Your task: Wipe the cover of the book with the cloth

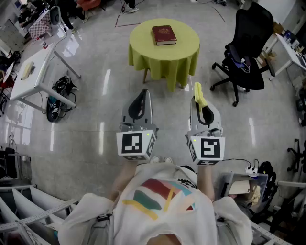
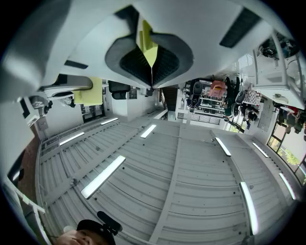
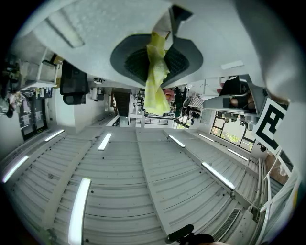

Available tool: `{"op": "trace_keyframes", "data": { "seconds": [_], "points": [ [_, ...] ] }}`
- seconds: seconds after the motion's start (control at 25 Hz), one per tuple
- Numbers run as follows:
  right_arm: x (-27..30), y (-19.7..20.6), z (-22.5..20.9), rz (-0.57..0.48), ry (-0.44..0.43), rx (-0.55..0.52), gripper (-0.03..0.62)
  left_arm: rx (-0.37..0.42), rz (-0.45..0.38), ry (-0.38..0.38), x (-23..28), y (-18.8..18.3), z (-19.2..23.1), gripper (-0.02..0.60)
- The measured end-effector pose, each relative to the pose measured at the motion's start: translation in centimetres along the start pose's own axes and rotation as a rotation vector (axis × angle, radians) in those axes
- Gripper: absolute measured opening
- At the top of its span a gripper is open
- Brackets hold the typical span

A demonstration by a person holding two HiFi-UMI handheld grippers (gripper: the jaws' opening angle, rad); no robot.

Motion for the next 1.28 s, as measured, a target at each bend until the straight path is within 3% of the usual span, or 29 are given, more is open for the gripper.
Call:
{"op": "trace_keyframes", "data": {
  "seconds": [0.16, 0.36, 0.92, 1.28],
  "points": [
    [-0.1, -0.3, -0.2, -0.011, -0.019, -0.013, 0.028, 0.012, -0.008, 0.0, 0.1, -0.4, -0.6, 0.017],
    [-0.2, 0.3, -1.3, 0.002, -0.02, 0.053, 0.028, 0.02, -0.016, -0.026, 0.1, -0.3, -1.1, 0.015],
    [-1.6, 2.6, -4.8, -0.017, -0.123, 0.04, 0.029, 0.028, -0.032, -0.063, 0.7, 0.7, -3.8, 0.016],
    [0.8, 3.5, -6.8, 0.0, -0.177, 0.047, 0.029, 0.021, -0.049, -0.085, 3.7, 1.4, -2.8, 0.016]
  ]
}}
Point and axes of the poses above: the fingertips, and each gripper's own axes: x forward along the fingers, z to its left, y out of its underside, the point moved 10 cm from there along -x, backward along the fingers, and after that the axes turned 4 degrees about x, right-handed, at the moved point
